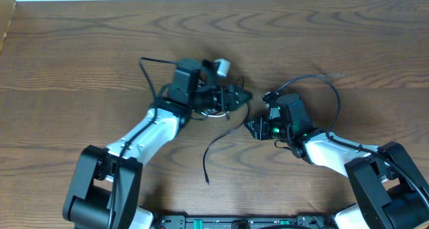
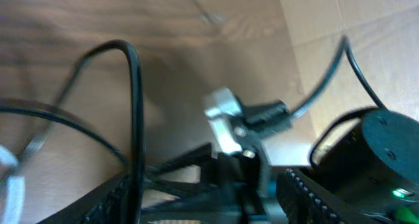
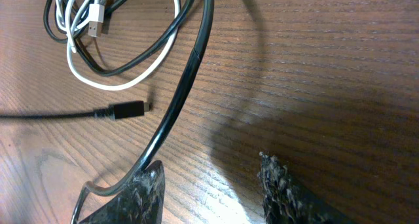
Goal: Untangle cables
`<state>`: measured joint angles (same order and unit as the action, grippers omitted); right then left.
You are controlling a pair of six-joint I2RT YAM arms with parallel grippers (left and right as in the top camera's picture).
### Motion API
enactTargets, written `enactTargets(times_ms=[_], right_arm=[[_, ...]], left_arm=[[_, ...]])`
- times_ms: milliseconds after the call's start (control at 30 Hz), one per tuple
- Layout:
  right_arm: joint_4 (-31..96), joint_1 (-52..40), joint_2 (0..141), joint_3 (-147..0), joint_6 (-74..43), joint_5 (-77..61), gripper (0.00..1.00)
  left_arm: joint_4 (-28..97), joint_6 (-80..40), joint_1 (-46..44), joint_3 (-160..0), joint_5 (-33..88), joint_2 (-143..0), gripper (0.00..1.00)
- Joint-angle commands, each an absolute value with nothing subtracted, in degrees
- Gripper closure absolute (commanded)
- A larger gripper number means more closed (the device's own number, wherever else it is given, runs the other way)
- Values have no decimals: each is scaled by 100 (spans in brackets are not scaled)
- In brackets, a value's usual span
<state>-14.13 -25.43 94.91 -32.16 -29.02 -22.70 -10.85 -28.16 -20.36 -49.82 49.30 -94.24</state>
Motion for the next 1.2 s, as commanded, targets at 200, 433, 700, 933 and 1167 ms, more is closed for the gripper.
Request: enactTargets(times_ms=[200,433,700,933,1167], right_arm=[[-1389,-2593,9550,-3277,-2801,-2237,56],[-1389,-2593,9550,-3275,-2801,-2152,55],[-1387,-2593,9550,-3275,-2823,-2139,55],[-1389,-2593,9550,-3275,-2823,-2139,55],[-1387,-2593,9550,-3275,-2823,-2141,55]], left_arm=[[-742,-2620,47,-5000,3627,-9432,29],[475,-2615,213,-4982,1767,-9437,29],[548,-2593,-137,-4919,880,-9448,28],[458,-2587,-580,-4919,-14,-9677,28],[353,-2552,-825,-4919,-43,-10259,28]])
